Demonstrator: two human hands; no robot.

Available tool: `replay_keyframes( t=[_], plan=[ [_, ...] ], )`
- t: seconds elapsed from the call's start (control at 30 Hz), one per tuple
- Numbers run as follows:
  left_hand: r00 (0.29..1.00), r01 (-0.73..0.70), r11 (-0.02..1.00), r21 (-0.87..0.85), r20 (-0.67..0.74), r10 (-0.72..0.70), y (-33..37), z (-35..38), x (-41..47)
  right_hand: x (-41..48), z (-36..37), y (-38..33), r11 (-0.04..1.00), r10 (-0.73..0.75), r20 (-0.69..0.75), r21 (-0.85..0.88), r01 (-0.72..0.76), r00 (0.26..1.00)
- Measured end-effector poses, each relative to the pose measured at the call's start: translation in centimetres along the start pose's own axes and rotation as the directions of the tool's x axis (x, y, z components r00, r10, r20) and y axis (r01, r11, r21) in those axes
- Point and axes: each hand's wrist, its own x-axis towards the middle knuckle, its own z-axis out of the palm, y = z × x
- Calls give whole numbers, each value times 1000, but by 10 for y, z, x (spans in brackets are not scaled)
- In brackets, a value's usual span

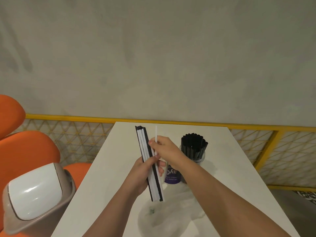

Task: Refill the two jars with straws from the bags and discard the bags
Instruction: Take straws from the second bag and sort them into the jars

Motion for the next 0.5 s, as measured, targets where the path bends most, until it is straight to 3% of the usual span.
replay_keyframes(
  t=[0.17, 0.33, 0.5],
  plan=[
    [984, 7, 990, 141, 175, -32, -2, 4, -4, 5, -27, -6, 986, -164, -155, -26, 162, 974],
    [966, 15, 989, 145, 255, -52, -3, 5, -4, 6, -60, -14, 991, -17, 178, -127, 40, 984],
    [934, 9, 979, 203, 347, -81, -6, 9, -2, 8, -69, -5, 999, 0, 271, 34, -10, 963]
  ],
)
